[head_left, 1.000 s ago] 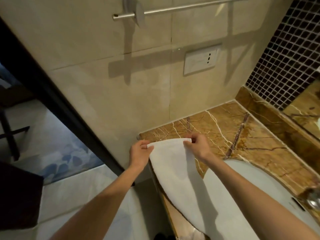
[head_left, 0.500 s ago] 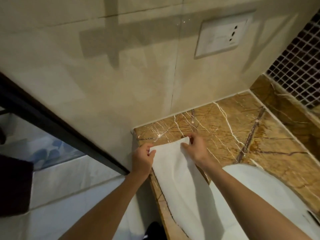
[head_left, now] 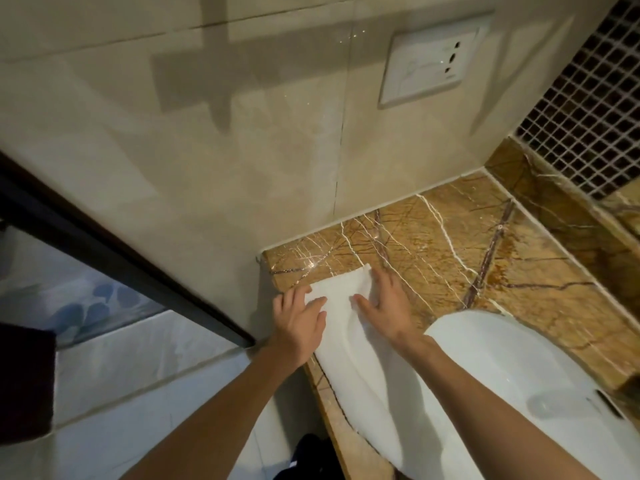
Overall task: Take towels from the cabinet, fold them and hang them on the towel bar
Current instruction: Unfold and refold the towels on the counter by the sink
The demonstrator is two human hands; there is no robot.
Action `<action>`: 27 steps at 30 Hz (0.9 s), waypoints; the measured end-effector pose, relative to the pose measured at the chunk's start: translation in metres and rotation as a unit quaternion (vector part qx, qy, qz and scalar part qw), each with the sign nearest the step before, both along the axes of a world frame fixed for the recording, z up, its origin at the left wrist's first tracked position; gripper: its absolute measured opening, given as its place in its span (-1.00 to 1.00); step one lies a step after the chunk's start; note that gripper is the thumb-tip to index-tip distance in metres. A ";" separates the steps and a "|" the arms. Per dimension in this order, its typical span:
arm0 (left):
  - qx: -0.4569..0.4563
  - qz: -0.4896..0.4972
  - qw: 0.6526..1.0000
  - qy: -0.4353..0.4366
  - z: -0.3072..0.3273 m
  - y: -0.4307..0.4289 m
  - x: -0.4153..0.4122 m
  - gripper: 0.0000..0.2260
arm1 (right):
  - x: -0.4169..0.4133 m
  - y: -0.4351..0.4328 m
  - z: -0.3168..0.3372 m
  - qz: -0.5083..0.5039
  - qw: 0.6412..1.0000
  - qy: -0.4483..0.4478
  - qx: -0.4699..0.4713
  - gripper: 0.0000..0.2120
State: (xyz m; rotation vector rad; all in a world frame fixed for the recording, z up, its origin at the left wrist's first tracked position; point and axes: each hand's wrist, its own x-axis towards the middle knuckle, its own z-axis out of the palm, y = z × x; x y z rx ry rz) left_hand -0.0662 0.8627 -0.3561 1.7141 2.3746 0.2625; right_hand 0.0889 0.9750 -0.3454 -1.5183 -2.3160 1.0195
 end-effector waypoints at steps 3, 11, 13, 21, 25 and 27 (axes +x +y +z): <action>-0.067 -0.031 0.997 0.005 0.008 -0.008 0.015 -0.59 | 0.025 -0.010 0.006 -0.020 0.999 -0.013 0.031 -0.54; -0.100 -0.056 0.993 -0.009 0.016 -0.042 0.055 -0.55 | 0.107 -0.048 0.000 -0.063 0.995 -0.070 -0.044 -0.80; -0.106 -0.058 0.993 -0.009 0.018 -0.051 0.067 -0.54 | 0.120 -0.058 -0.003 -0.060 0.992 -0.075 -0.081 -0.68; -0.123 -0.009 0.991 -0.049 0.025 -0.096 0.131 -0.54 | 0.150 -0.090 -0.012 -0.080 0.973 0.003 -0.218 -0.67; -0.101 0.071 0.987 -0.102 0.023 -0.116 0.162 -0.55 | 0.166 -0.103 -0.017 -0.085 0.959 0.044 -0.265 -0.65; -0.089 0.107 0.982 -0.128 0.023 -0.123 0.179 -0.55 | 0.175 -0.107 -0.024 -0.090 0.955 0.047 -0.279 -0.64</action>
